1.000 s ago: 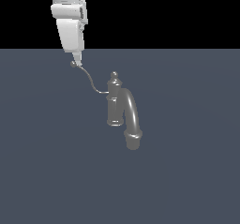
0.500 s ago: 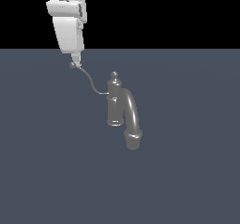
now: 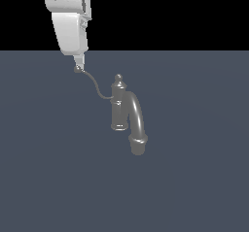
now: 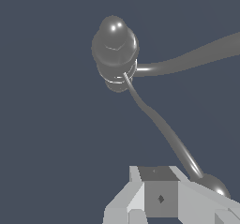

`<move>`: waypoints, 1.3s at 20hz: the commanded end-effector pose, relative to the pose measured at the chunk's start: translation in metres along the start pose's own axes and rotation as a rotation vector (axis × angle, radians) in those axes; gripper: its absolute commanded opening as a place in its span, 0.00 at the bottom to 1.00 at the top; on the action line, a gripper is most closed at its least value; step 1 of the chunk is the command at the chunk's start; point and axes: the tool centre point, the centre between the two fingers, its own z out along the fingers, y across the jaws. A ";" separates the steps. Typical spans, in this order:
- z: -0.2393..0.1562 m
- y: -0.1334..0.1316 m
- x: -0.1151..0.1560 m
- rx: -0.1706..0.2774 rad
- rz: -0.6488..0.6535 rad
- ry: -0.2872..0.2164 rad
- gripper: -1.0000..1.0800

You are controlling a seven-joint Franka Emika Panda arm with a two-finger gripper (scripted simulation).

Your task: Turn on the faucet by rotating a designated handle.

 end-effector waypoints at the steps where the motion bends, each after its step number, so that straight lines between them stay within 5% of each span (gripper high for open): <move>1: 0.004 0.013 -0.004 -0.014 -0.007 0.000 0.00; 6: -0.004 0.013 0.002 0.008 0.003 -0.001 0.00; 26: 0.002 0.078 0.057 -0.010 -0.005 0.000 0.00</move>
